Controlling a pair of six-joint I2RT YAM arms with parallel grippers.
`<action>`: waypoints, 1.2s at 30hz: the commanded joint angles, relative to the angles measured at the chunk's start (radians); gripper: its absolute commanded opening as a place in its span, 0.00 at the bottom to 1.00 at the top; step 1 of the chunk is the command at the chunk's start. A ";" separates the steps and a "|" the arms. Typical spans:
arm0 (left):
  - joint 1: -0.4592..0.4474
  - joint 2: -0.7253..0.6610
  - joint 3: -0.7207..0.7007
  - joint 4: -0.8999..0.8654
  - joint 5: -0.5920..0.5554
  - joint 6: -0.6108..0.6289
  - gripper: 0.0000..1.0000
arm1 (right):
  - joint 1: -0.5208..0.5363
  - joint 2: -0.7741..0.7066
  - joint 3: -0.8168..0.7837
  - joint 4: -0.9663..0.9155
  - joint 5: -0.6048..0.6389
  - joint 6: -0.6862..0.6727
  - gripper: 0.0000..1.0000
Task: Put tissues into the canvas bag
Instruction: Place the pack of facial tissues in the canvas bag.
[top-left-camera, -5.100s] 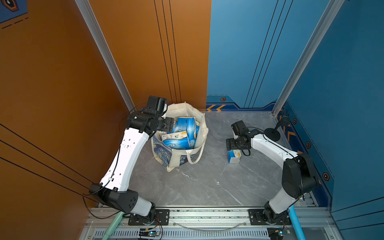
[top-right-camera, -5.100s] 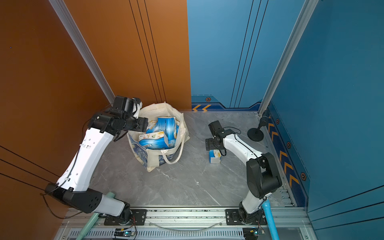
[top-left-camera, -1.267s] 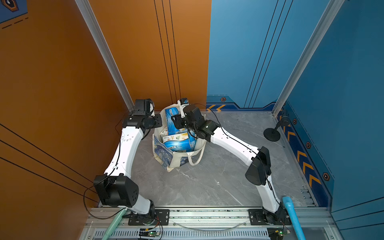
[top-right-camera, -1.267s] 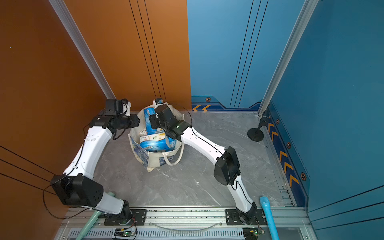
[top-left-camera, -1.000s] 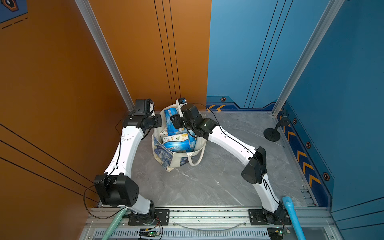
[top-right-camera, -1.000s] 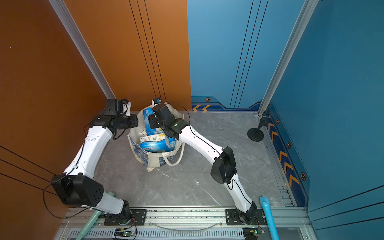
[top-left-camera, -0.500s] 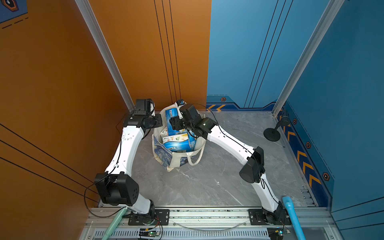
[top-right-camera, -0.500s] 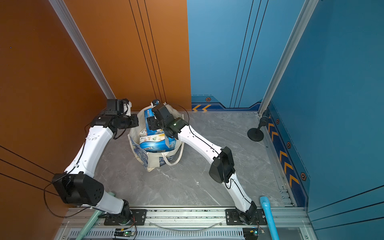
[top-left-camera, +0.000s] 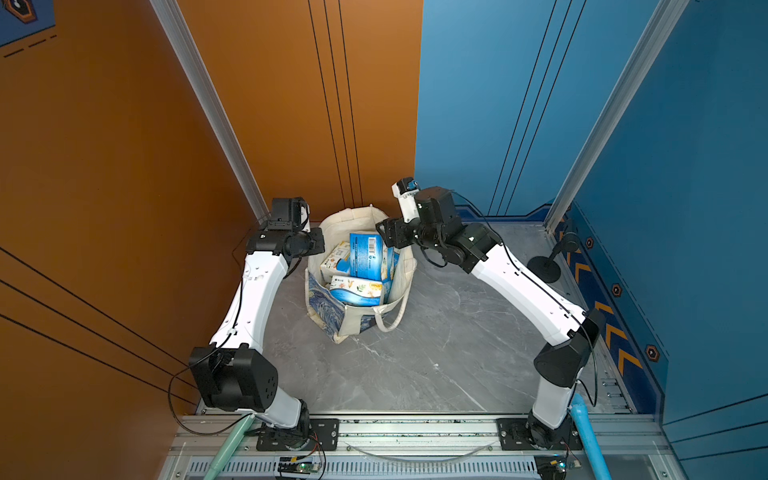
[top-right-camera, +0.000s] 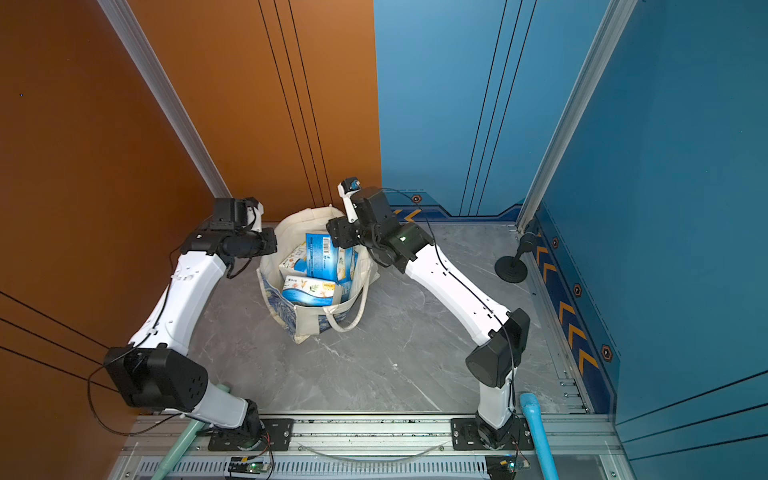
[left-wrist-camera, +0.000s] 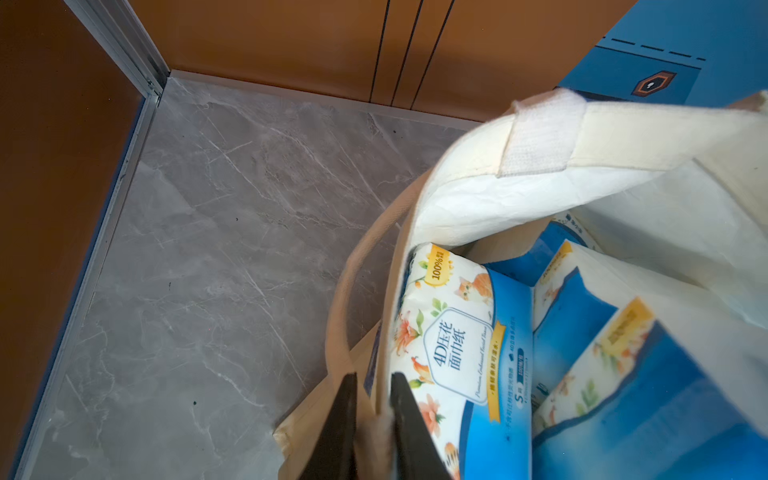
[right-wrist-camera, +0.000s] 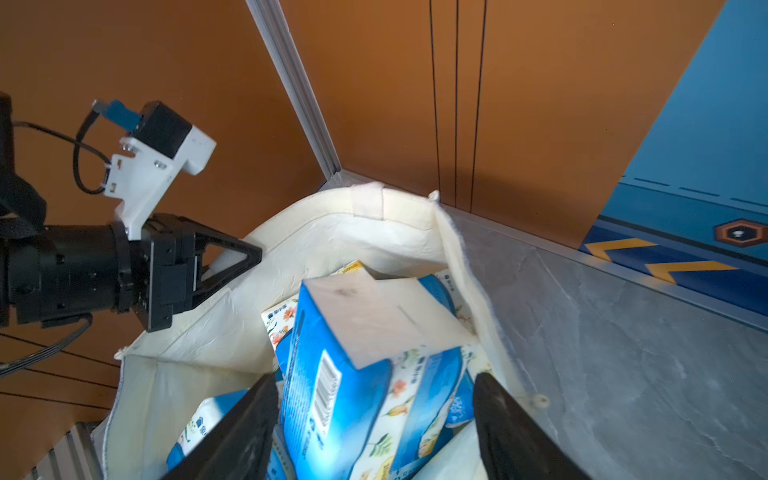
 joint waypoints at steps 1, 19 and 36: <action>-0.006 0.008 0.030 0.004 -0.016 0.020 0.16 | 0.000 0.020 -0.045 -0.043 -0.037 -0.008 0.70; -0.012 0.008 0.044 0.004 -0.006 0.020 0.16 | 0.076 0.176 0.068 -0.207 -0.109 -0.062 0.42; -0.015 0.012 0.036 0.004 -0.005 0.022 0.16 | 0.076 0.414 0.359 -0.214 -0.453 -0.013 0.49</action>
